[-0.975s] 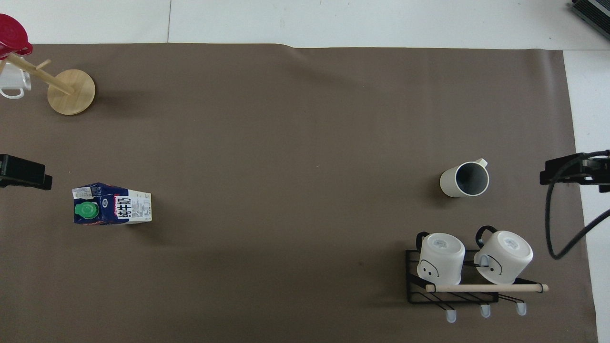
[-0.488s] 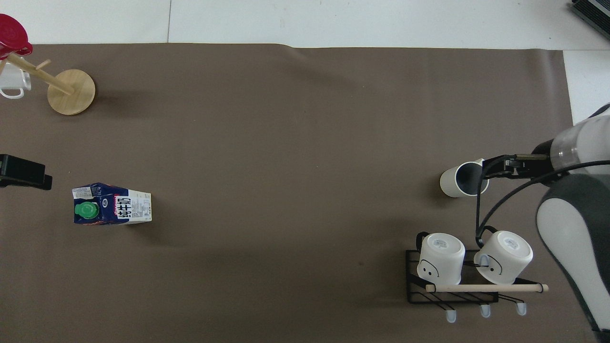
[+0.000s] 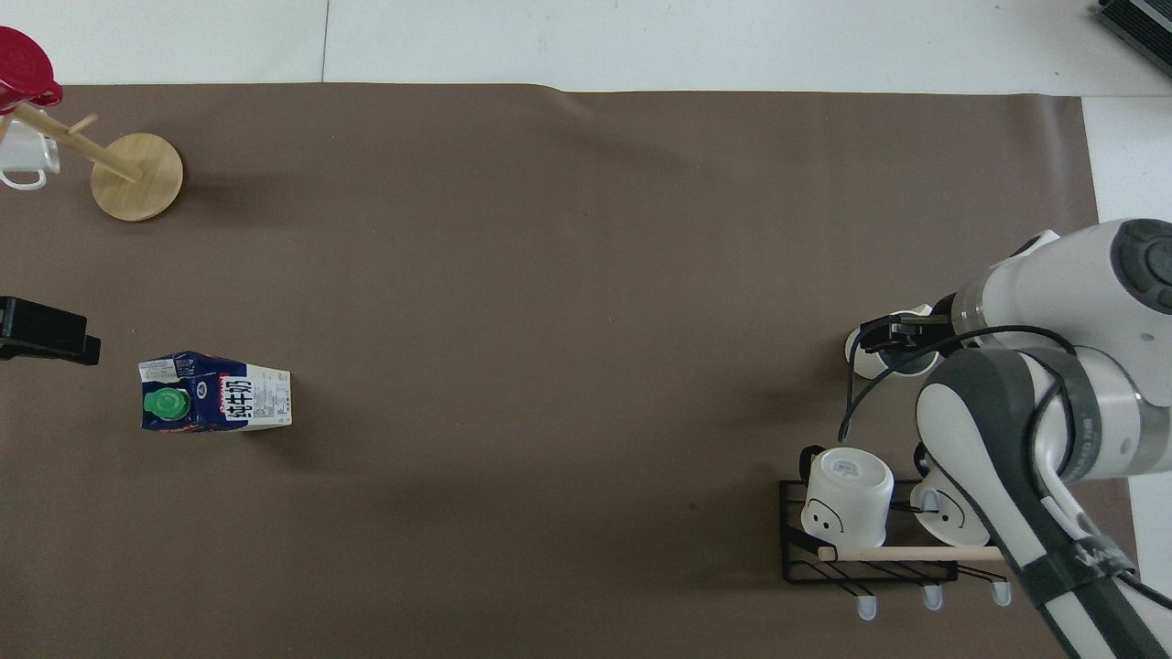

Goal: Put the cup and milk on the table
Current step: 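Reach the right gripper to the black mug and grasp its rim, then lift the black mug with the right gripper and carry it toward the table center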

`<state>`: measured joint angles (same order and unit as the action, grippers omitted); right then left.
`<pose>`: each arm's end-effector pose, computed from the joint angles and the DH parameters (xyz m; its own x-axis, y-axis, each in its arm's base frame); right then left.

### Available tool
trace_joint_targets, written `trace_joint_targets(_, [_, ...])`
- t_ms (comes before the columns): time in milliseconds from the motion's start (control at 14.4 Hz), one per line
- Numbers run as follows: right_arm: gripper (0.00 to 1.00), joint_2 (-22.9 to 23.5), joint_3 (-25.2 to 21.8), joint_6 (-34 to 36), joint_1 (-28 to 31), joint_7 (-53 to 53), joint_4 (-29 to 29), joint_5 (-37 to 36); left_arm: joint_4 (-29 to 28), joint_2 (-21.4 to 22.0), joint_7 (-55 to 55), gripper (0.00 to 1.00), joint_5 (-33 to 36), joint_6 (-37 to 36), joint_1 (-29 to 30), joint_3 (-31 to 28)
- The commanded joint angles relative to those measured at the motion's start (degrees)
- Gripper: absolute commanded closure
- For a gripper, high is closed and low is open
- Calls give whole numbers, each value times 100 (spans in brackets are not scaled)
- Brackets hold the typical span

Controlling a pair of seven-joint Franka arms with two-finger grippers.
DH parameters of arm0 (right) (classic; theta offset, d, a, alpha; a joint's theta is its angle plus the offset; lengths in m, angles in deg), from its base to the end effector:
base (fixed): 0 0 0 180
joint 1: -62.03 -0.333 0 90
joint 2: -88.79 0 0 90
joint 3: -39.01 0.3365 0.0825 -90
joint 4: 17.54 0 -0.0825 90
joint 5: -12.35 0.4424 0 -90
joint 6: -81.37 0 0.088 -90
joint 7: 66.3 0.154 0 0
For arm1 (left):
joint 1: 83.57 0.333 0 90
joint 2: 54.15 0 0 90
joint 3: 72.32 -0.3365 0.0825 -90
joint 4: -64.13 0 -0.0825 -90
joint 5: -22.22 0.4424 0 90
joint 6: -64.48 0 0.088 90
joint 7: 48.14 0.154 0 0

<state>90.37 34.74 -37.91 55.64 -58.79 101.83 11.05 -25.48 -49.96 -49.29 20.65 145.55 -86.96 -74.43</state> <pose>0.5967 0.0201 0.3539 0.9962 -0.0829 -0.0261 -0.0822 -0.9963 0.0251 0.5679 -0.0165 0.6320 0.9971 -0.0068 -0.0764 -0.0046 -0.9996 0.0285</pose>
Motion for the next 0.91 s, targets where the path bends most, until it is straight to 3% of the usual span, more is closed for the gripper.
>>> trace_joint_targets(0, [0,97,5,-577,-11,-30,330,69,-145,134,-8,0,-36,58,75,35])
trace_joint_targets(836, [0,572,5,-1239,-29,-30,464,69,-145,134,-8,0,-36,58,75,35])
